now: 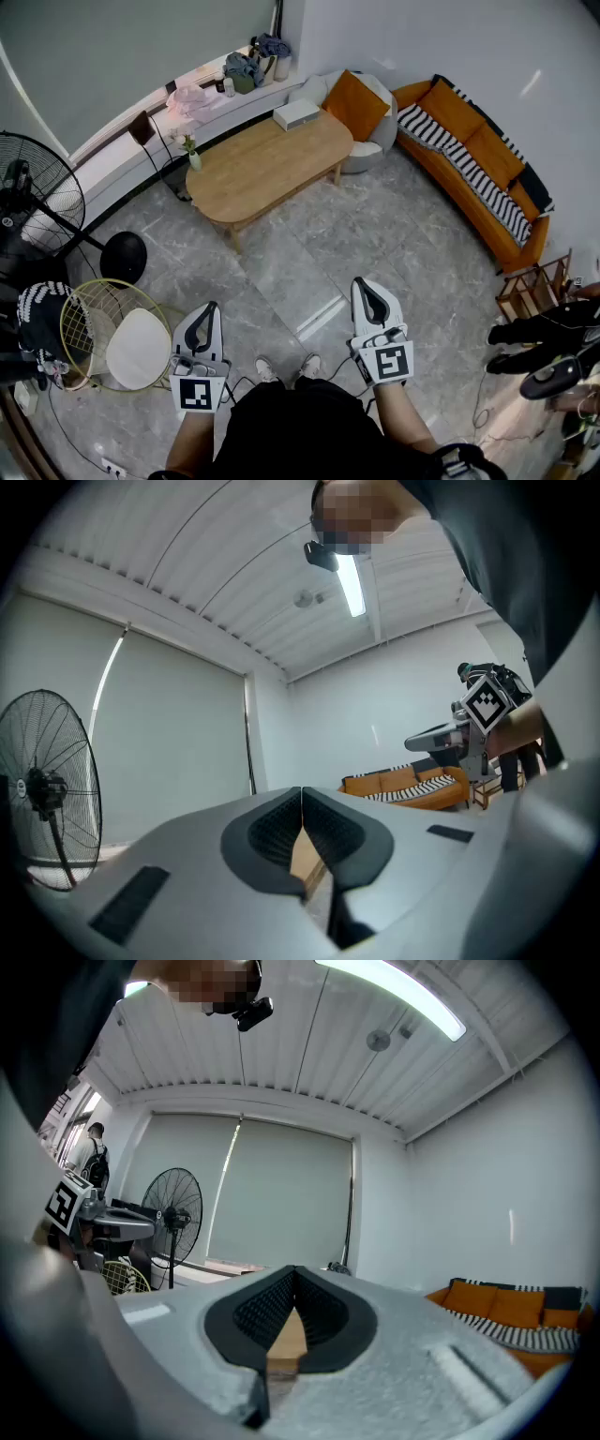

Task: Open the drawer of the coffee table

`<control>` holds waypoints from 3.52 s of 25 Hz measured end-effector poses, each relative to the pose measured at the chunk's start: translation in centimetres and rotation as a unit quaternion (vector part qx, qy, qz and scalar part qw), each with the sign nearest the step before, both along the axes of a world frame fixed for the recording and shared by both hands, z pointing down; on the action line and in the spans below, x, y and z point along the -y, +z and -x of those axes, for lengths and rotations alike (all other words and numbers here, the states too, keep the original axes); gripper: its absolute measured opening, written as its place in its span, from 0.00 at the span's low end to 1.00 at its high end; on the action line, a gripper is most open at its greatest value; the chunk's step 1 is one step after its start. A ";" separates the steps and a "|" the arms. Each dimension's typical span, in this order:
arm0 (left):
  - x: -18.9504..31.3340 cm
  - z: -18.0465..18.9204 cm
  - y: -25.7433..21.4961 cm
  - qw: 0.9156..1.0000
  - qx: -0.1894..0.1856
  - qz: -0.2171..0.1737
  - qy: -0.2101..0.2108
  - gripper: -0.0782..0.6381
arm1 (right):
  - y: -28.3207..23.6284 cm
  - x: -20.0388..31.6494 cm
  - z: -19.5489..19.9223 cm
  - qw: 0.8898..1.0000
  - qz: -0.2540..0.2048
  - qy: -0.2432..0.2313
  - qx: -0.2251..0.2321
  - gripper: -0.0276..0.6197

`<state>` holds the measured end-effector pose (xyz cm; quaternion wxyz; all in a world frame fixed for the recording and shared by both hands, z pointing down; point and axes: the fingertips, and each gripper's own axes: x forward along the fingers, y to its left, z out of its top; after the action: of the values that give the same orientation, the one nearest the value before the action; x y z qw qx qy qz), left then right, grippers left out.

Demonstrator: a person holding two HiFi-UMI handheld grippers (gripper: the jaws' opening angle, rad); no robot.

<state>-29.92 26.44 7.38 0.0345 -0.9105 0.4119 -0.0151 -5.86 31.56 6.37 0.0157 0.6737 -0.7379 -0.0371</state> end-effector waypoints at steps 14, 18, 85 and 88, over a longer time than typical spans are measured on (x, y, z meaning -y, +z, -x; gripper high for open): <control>-3.2 -3.4 -0.6 1.000 0.007 -0.004 -0.016 0.12 | -0.4 -2.7 -3.6 1.000 -0.018 -0.016 0.003 0.05; -3.9 -4.3 -0.9 1.000 0.004 -0.012 -0.027 0.12 | 0.8 -3.6 -5.2 1.000 -0.015 -0.025 0.000 0.05; 35.5 -18.4 6.2 0.994 -0.055 0.048 -0.083 0.12 | 8.5 42.8 -15.7 0.976 0.092 -0.194 -0.030 0.05; 36.6 -17.7 10.1 0.992 -0.075 0.072 -0.073 0.28 | 11.6 44.6 -12.5 0.975 0.081 -0.207 0.003 0.05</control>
<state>-12.25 -10.18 17.47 -0.0632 -0.8768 0.4763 0.0215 6.67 -13.02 17.93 0.0597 0.5032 -0.8618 0.0226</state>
